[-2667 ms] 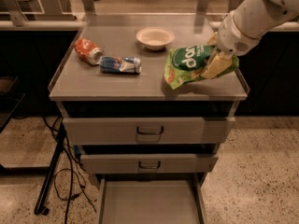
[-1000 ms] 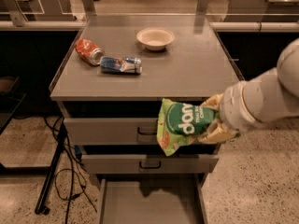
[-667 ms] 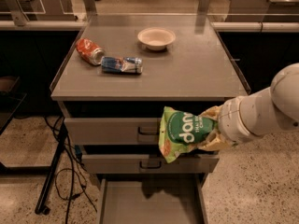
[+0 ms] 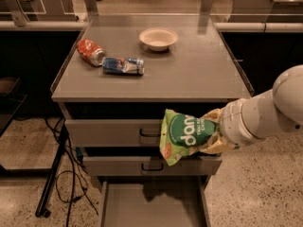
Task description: Place green rice chip bag into bottom drawer
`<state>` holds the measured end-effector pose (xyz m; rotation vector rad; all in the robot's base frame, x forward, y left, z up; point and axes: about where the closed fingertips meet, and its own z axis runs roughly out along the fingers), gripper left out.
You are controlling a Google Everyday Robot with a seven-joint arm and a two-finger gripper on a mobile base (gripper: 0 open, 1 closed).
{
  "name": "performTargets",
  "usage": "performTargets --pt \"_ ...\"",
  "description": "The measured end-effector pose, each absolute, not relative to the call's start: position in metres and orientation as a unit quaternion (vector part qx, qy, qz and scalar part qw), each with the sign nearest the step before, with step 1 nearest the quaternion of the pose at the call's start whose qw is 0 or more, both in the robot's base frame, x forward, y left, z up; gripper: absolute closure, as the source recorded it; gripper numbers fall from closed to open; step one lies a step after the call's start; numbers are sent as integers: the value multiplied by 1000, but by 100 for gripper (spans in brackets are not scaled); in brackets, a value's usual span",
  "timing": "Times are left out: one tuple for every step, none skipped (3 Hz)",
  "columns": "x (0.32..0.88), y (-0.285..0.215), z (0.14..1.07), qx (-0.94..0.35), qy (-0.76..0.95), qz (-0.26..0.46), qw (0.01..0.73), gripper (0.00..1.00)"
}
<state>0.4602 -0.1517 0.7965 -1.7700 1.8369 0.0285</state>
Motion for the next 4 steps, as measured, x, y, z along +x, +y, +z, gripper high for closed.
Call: performTargets --pt "468 -143 769 -666 688 36 285 100" --pt "477 -135 732 -660 693 68 282 100" --pt "477 -130 678 -642 704 106 286 100" --pt "477 -130 678 -642 704 106 286 100"
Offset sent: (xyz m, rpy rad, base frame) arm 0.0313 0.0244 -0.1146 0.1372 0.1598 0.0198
